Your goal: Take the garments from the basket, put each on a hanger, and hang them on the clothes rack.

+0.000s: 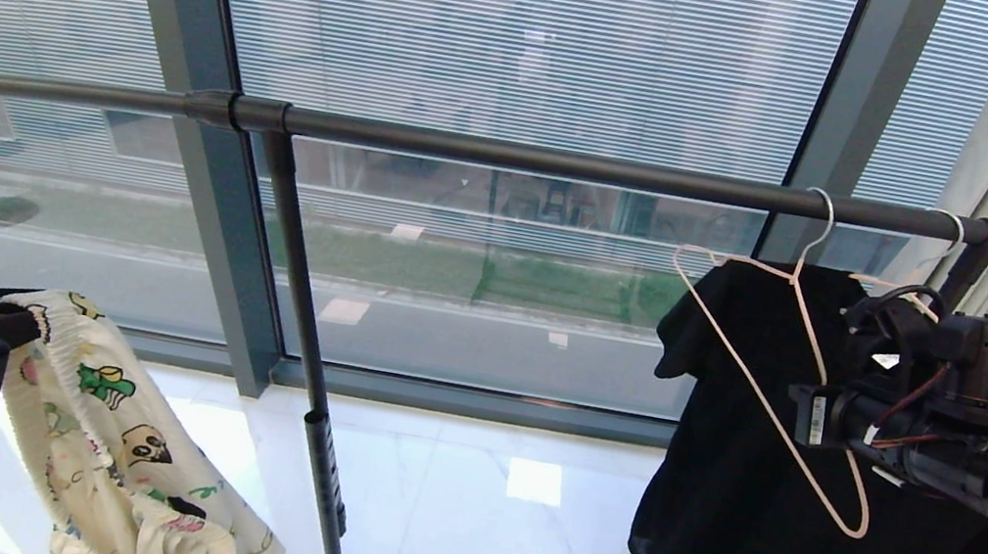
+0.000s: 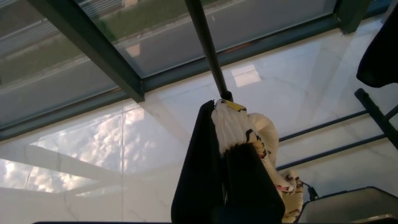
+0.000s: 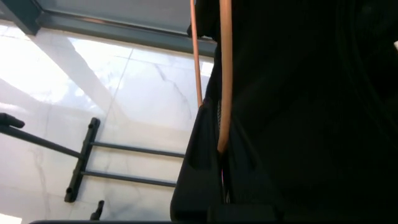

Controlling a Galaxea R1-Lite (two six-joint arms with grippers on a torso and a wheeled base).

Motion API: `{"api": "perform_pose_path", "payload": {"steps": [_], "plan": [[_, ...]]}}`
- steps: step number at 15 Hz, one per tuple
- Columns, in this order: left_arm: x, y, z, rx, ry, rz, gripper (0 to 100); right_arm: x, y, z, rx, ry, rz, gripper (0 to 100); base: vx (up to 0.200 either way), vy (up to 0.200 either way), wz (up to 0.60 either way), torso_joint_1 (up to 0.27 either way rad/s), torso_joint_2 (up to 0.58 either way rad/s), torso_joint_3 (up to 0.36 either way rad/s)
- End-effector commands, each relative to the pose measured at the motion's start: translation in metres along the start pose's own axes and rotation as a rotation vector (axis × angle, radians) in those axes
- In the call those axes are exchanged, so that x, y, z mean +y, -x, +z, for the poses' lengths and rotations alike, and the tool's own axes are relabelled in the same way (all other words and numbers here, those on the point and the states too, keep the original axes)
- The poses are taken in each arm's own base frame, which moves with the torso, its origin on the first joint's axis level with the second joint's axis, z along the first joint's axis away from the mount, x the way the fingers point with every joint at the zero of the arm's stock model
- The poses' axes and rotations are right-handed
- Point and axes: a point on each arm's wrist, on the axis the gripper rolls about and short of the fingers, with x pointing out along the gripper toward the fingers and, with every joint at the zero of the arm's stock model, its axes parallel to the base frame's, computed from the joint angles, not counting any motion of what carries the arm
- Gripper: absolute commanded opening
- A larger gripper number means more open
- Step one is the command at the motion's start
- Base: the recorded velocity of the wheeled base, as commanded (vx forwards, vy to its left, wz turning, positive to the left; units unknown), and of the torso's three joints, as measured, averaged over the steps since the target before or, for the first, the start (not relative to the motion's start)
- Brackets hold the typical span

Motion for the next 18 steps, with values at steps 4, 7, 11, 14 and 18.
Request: {"api": "perform_pose_path", "payload": {"steps": [4, 7, 11, 14, 18], "plan": [[0.0, 0.003, 0.0, -0.009, 0.002, 0.003, 0, 0.001, 0.013, 0.014, -0.106, -0.039, 0.007, 0, 0.0, 0.0, 0.0, 0.0, 0.0, 0.0], [0.0, 0.004, 0.0, -0.014, 0.001, 0.005, 0, 0.001, 0.029, 0.015, -0.131, -0.04, 0.011, 0, 0.0, 0.0, 0.0, 0.0, 0.0, 0.0], [0.001, 0.007, 0.0, -0.018, 0.003, 0.028, 0, 0.011, 0.062, 0.0, -0.129, -0.024, 0.057, 0, -0.1, 0.0, 0.0, 0.002, 0.0, 0.002], [0.001, 0.008, 0.0, -0.021, 0.003, 0.034, 0, 0.023, 0.086, -0.014, -0.161, -0.002, 0.125, 0, -0.2, 0.0, 0.0, 0.002, 0.0, 0.002], [0.002, 0.01, 0.0, -0.028, 0.004, 0.036, 0, 0.037, 0.116, -0.033, -0.161, 0.036, 0.227, 0, -0.2, 0.0, 0.0, 0.001, 0.0, 0.006]]}}
